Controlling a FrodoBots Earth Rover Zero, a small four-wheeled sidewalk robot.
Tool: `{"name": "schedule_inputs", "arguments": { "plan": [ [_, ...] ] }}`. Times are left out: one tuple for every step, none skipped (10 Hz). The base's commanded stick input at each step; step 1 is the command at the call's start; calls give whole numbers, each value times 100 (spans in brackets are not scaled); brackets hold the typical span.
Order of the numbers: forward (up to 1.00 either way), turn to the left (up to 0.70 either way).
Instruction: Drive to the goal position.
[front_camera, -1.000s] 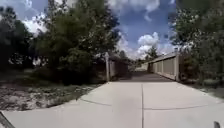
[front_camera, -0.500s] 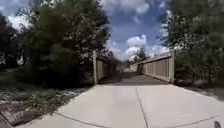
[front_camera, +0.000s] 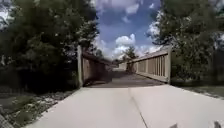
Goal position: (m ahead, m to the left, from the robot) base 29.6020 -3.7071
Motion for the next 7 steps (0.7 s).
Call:
{"name": "schedule_inputs", "arguments": {
  "plan": [
    [100,0],
    [100,0],
    [100,0],
    [100,0],
    [100,0],
    [100,0],
    [100,0]
  ]
}}
